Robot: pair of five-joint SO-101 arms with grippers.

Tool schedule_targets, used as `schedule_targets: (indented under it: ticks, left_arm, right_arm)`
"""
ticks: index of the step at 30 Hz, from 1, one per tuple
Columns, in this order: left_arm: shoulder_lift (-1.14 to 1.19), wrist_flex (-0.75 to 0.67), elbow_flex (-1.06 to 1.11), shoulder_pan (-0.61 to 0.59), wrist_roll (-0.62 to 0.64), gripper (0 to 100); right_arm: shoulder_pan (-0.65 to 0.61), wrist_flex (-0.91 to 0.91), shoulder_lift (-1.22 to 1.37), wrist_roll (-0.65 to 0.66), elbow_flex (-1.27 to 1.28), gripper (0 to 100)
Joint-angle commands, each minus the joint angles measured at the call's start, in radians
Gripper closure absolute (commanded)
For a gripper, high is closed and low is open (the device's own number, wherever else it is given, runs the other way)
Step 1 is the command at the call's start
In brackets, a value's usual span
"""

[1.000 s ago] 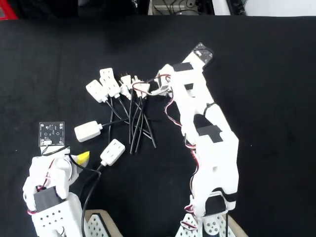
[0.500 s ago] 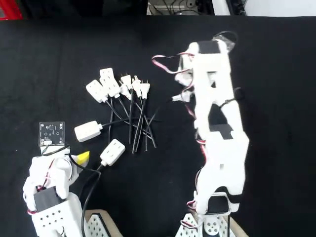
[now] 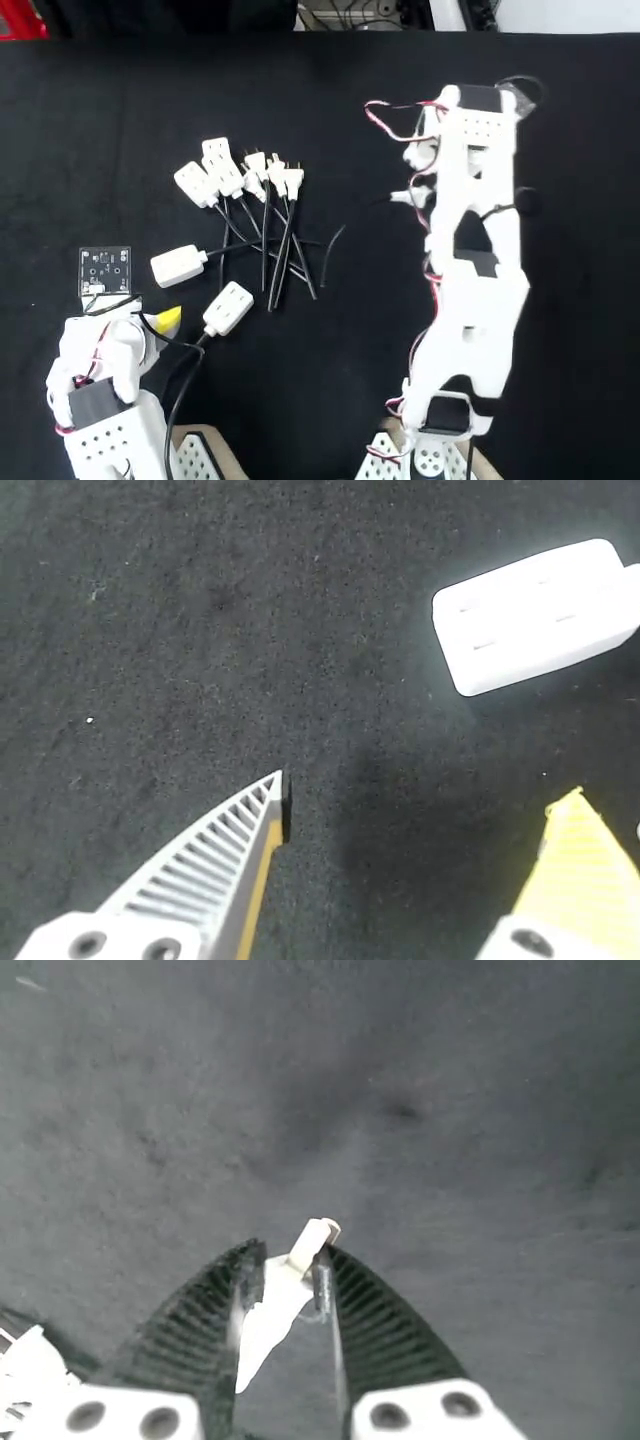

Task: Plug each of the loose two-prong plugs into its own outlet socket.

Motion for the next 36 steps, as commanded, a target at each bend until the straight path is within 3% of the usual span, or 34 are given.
schedule_targets:
  ticks: [1,5,9,12,15,17,19,26,31,36]
  left_arm:
    - [-0.005,-0.017,-0.002,-0.005,-0.003,61]
    - [-0.005,-0.014,-0.002,-0.005,-0.003,61]
    - [-0.005,-0.017,-0.002,-0.004,-0.003,61]
    - [-0.005,-0.017,-0.002,-0.004,-0.003,61]
    - [-0.005,-0.017,-0.002,-0.004,-0.003,61]
    - [-0.005,-0.017,-0.002,-0.004,-0.003,61]
    - [-0.005,-0.015,-0.002,-0.004,-0.003,61]
    - [-0.005,-0.015,-0.002,-0.004,-0.003,61]
    - [-0.005,-0.015,-0.001,-0.004,-0.003,61]
    - [-0.005,-0.015,-0.001,-0.002,-0.003,61]
  right_arm:
    - [-0.069,-0.029,0.019,-0.029,-0.007,98.3]
    - [-0.106,-0.021,0.045,-0.018,-0.005,97.2]
    - [-0.095,0.081,0.047,-0.014,-0.01,82.9]
    - [-0.083,0.117,0.048,0.084,0.005,72.1]
    - [-0.061,0.117,0.047,0.249,0.035,70.6]
    - [-0.048,0.117,0.047,0.411,0.044,72.7]
    - [-0.041,0.115,0.047,0.66,0.035,75.9]
    - [-0.04,0.118,0.042,1.801,-0.076,80.7]
    - [-0.06,0.118,-0.022,2.12,-0.076,80.8]
    - [-0.126,0.12,-0.076,2.349,-0.005,80.8]
